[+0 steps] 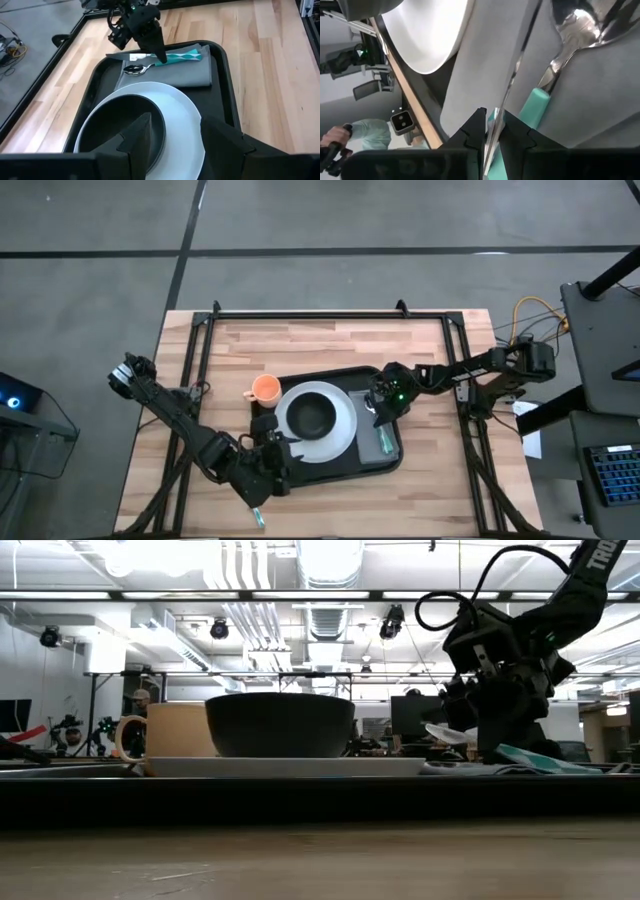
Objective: Set up tray
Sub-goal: Put the white patterned knife beside the green spoon on the gray napkin on the black serving tray
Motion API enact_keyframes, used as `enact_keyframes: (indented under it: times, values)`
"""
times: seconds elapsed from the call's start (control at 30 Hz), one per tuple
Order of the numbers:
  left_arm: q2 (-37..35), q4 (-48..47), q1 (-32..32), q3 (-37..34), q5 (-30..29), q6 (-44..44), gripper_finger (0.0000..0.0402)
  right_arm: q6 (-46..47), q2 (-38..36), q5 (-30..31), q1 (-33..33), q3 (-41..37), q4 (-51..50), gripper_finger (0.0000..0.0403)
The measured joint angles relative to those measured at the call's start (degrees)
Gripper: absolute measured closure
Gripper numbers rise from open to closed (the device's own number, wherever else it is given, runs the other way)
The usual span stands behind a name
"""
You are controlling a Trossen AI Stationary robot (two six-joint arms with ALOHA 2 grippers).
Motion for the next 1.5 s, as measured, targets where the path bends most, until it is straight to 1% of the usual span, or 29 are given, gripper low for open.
enact_keyframes:
  times: [0.3,0.53,0.67,0.97,1.07,1.33,1.5]
  values:
    - [0.0,-0.02,0.03,0.0,-0.04,-0.16,0.025,1.37,-2.43,-0.19,0.62,1.5,0.02,0.0369]
    - [0.02,-0.02,0.03,0.0,-0.04,-1.03,0.025,-0.77,-2.9,0.2,0.89,2.84,-3.3,0.0369]
    - [0.02,-0.02,0.03,0.0,-0.04,-1.11,0.025,-2.72,-2.85,2.28,0.86,2.72,-7.27,0.0369]
    - [0.02,-0.02,0.03,0.0,-0.04,-1.14,0.025,-4.05,-2.84,3.06,1.59,2.69,-6.91,0.0368]
    - [0.02,-0.01,0.03,0.0,-0.04,-1.15,0.025,-4.0,-2.84,3.06,2.48,2.69,-6.88,0.0357]
    - [0.02,-0.02,0.03,0.0,-0.04,-1.16,0.025,-1.99,-2.84,3.76,4.19,2.69,-6.84,0.0312]
    - [0.02,-0.02,0.03,0.0,-0.04,-1.16,0.025,-1.66,-2.84,4.29,4.32,2.69,-6.83,0.0302]
